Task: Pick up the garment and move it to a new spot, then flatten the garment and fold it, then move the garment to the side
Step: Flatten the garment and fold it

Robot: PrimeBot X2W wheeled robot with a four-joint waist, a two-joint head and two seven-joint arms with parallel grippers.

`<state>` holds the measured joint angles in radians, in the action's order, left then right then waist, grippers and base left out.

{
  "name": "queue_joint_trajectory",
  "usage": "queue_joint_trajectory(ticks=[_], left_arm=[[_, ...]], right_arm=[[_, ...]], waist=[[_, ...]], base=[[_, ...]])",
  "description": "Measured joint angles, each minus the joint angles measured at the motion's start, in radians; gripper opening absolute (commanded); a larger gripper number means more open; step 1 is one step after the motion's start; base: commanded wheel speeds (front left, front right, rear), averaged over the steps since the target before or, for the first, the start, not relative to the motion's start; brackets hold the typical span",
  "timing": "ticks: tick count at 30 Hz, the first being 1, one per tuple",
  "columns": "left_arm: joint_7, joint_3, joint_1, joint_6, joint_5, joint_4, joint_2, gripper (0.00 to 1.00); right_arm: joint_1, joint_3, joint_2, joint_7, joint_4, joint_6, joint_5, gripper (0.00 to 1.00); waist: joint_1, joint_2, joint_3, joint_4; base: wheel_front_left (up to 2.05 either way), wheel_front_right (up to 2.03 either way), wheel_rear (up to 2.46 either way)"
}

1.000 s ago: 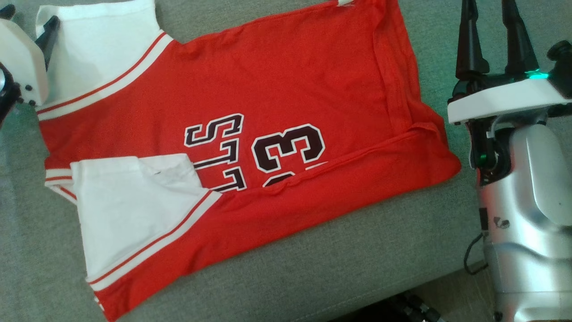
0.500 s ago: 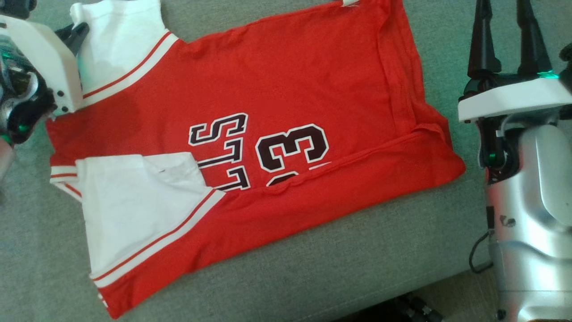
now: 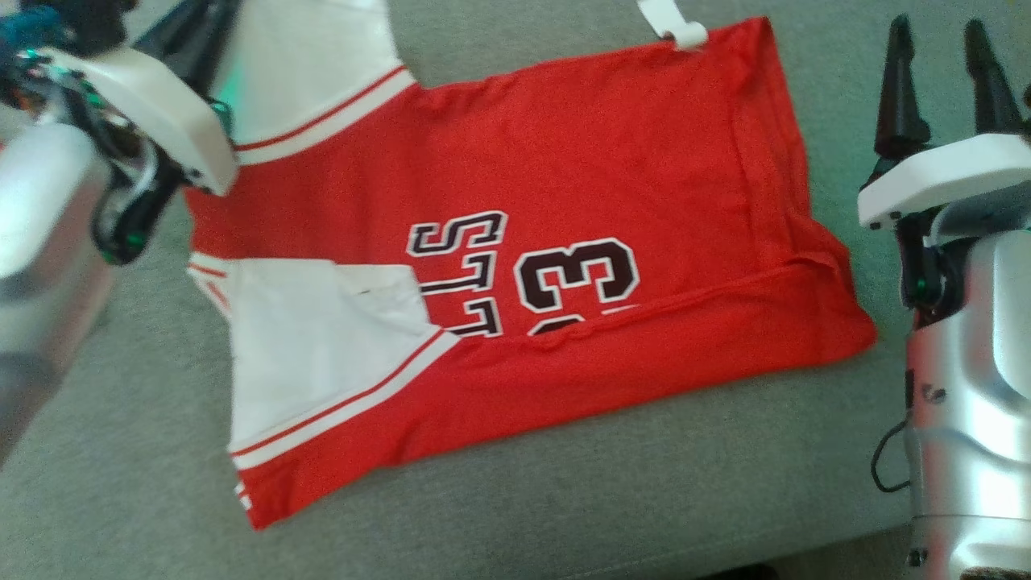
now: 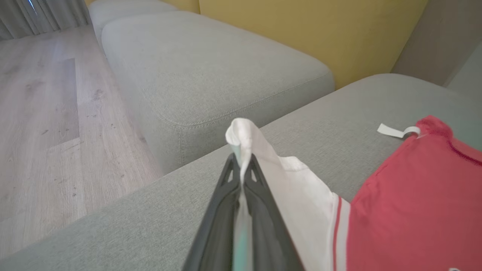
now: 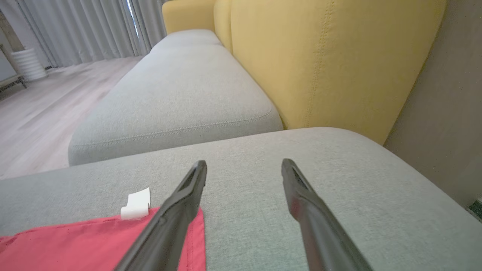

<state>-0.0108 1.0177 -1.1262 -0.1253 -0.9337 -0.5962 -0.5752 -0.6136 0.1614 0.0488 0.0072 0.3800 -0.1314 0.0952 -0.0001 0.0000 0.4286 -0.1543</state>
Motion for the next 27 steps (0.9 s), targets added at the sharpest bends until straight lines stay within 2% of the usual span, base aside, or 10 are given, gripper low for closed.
queue_joint_trajectory(ticks=[4, 10, 15, 20, 27], left_arm=[[0.053, 0.013, 0.034, 0.016, 0.022, 0.08, 0.012, 0.0], [0.086, 0.029, 0.125, 0.071, 0.038, 0.22, 0.01, 0.0], [0.091, 0.052, 0.171, 0.108, 0.046, 0.327, -0.007, 0.0], [0.077, 0.059, 0.175, 0.122, 0.046, 0.394, -0.011, 0.0], [0.065, 0.061, 0.173, 0.125, 0.046, 0.411, -0.009, 0.0]], right_arm=[[0.0, 0.001, 0.003, 0.06, 0.029, 0.0, -0.06, 1.0], [-0.001, -0.003, 0.083, 0.151, 0.099, 0.0, -0.122, 1.0], [-0.019, -0.037, 0.106, 0.196, 0.175, 0.0, -0.131, 1.0], [-0.076, -0.045, 0.155, 0.221, 0.263, 0.0, -0.12, 1.0], [-0.163, -0.062, 0.179, 0.224, 0.386, 0.0, -0.122, 1.0]], waist=[[0.0, 0.0, -0.031, 0.049], [-0.0001, 0.0, -0.07, 0.126], [-0.0001, 0.0, -0.088, 0.175], [0.0, 0.0, -0.078, 0.206], [0.0001, 0.0, -0.04, 0.227]], base=[[0.0, 0.0, 0.0], [0.0, 0.0, 0.0], [0.0, 0.0, 0.0], [0.0, 0.0, 0.0], [0.0, 0.0, 0.0]])
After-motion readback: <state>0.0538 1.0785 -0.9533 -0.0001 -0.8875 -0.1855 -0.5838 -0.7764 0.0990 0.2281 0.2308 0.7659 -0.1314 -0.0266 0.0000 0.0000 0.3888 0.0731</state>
